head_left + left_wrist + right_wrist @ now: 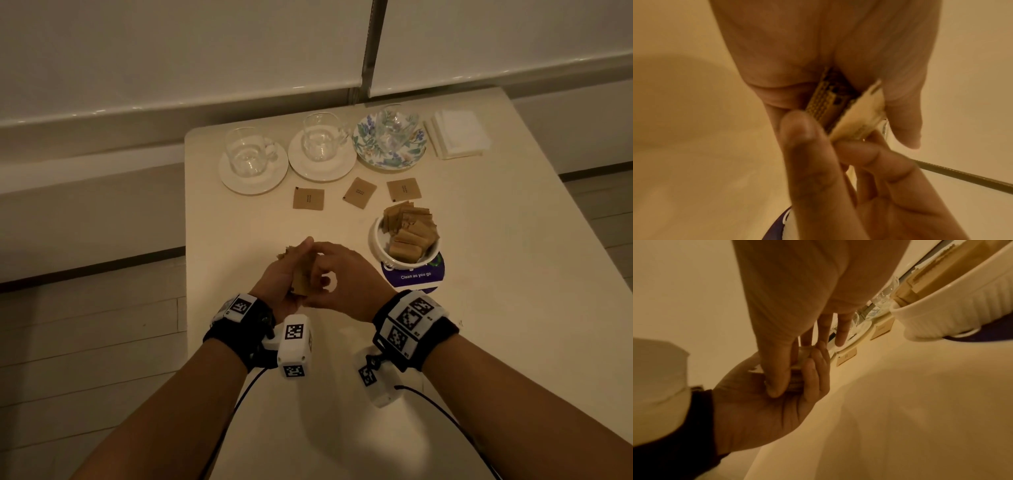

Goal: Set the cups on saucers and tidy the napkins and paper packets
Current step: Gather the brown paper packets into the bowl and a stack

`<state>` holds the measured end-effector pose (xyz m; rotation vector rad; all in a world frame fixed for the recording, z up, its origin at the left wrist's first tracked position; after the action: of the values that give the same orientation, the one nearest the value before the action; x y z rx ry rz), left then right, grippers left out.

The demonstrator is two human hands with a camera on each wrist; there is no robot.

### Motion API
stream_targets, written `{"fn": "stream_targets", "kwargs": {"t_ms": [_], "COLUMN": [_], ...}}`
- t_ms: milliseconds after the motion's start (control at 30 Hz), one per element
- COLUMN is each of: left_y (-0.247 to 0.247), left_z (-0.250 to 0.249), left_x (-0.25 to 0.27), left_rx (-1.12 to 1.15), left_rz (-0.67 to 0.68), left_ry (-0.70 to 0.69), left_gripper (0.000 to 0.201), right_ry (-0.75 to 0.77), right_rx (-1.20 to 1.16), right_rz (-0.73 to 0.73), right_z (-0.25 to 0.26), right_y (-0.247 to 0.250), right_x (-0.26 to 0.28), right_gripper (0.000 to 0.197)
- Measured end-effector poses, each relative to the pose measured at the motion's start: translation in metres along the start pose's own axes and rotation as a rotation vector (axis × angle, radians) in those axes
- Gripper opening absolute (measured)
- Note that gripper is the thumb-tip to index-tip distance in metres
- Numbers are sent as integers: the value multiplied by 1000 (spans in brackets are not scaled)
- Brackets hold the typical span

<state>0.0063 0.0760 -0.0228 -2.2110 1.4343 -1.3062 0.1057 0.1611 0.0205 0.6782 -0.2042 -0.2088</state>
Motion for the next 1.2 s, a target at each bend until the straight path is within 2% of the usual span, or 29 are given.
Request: {"fn": "stream_targets", "kwargs": {"t_ms": [100, 167, 267, 333, 467, 633, 833, 1067, 1133, 1200], "left_y": [3, 7, 19, 27, 36, 42, 56, 58, 57, 57], "left_z": [-2, -5, -14, -24, -49, -76, -85, -62, -45, -28], "left_x": [-5, -9, -18, -23, -34, -47, -61, -53, -43, -31], "left_rx": [-24, -7, -28, -34, -69, -99, -113, -82, -52, -29], "left_rz": [20, -1, -115, -187, -226, -220, -269, -285, -288, -310], "left_ry": [21, 10, -65, -107, -149, -199, -194, -151, -146, -143], "left_gripper": [60, 64, 57, 48, 47, 48, 32, 35, 31, 33], "right_ry": [-9, -51, -232, -364, -566, -683, -519, -235, -217, -262], "right_rx": [-59, -128, -241, -238, 24, 248, 464, 385, 350, 356], "right_rz": [28, 71, 180, 198, 36, 123, 207, 47, 32, 34], "right_z": [2, 0, -13, -27, -53, -76, -69, -53, -49, -48], "right_y": [7, 11, 24, 35, 54, 45, 3, -6, -13, -23], "right_x": [-9, -16, -33, -50, -92, -111, -111, -81, -68, -54], "right_gripper": [30, 38, 84, 99, 83, 89, 72, 32, 23, 23]}}
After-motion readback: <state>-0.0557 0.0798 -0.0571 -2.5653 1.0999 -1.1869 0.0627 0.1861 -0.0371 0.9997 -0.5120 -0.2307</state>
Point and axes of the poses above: each hand's wrist, its own x-axis away from the middle knuckle, its own y-axis out of the back of the hand, z = x × y, the point moved 3 cm from there along -x, towards the middle knuckle, and after that the axes turned 6 degrees about z, right-handed, at the moved point
